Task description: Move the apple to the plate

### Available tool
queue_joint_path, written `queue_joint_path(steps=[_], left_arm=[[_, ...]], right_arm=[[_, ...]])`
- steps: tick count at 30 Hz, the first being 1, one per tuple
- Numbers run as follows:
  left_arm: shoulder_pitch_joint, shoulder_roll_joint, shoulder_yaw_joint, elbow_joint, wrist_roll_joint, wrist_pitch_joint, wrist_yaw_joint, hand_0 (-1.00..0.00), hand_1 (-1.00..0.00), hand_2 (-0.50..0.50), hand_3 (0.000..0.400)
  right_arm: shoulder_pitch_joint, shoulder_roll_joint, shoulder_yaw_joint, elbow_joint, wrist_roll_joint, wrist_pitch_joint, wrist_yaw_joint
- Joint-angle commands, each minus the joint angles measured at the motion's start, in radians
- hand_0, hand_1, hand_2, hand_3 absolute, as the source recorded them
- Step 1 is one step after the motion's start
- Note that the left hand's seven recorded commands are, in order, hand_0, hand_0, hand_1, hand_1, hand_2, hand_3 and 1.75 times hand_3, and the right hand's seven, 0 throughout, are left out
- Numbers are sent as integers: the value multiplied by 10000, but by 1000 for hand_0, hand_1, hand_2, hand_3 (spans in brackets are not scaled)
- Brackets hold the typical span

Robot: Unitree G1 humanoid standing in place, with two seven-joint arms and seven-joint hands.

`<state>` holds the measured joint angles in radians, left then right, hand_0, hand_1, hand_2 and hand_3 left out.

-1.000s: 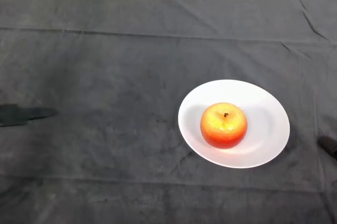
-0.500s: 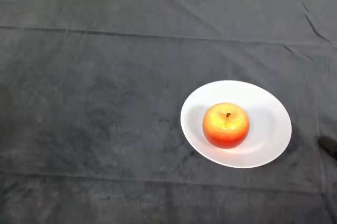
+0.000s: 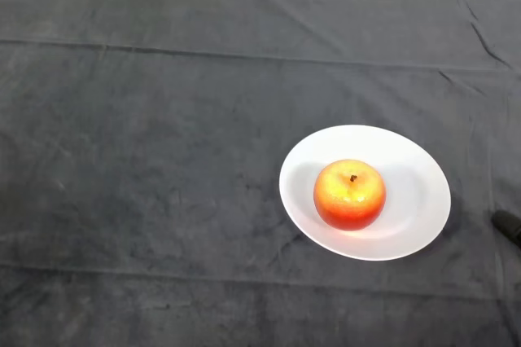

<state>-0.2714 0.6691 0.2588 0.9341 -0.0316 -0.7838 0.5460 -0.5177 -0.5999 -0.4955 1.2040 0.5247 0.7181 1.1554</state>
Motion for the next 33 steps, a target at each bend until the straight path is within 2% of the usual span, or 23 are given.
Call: queue_joint_path(steps=[1, 33], left_arm=[[-559, 490, 480, 374, 142, -279, 17, 0, 0, 0, 0], [-991, 366, 626, 1450, 557, -1021, -226, 0, 0, 0, 0]], right_arm=[[77, -174, -92, -54, 45, 29, 92], [44, -196, -81, 21, 17, 19, 154]])
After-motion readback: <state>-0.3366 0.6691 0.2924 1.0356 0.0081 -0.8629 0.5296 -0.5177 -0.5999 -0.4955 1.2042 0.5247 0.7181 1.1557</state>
